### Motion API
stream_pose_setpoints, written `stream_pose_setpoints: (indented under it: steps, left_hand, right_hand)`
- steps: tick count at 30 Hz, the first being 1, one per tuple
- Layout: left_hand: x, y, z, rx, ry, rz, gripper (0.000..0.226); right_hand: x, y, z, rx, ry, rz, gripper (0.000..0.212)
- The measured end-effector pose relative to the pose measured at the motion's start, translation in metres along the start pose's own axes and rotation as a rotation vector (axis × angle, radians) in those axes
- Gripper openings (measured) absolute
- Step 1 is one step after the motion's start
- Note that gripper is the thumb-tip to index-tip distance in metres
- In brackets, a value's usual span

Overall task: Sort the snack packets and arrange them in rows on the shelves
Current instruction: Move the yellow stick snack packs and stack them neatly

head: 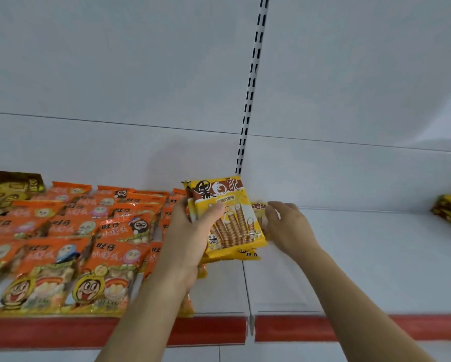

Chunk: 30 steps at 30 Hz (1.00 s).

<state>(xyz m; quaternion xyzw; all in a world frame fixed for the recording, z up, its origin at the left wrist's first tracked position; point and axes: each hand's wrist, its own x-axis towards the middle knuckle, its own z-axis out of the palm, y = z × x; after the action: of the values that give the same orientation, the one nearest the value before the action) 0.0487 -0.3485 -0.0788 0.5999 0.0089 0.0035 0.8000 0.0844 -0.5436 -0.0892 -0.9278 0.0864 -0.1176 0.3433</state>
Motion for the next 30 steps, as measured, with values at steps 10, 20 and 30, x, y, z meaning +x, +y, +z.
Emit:
stream_pose_setpoints:
  steps: [10,20,30]
  left_hand:
    - [-0.010,0.000,0.023,0.029,-0.056,0.022,0.069]
    - [-0.007,0.000,0.008,-0.023,0.125,0.035,0.034]
    - [-0.003,-0.005,0.006,0.058,0.120,-0.005,0.043]
  right_hand:
    - [-0.063,-0.026,-0.025,0.542,0.034,-0.062,0.010]
    - [-0.030,0.009,-0.050,0.668,0.297,0.067,0.044]
    - [0.022,0.005,-0.002,0.164,-0.068,-0.011,0.050]
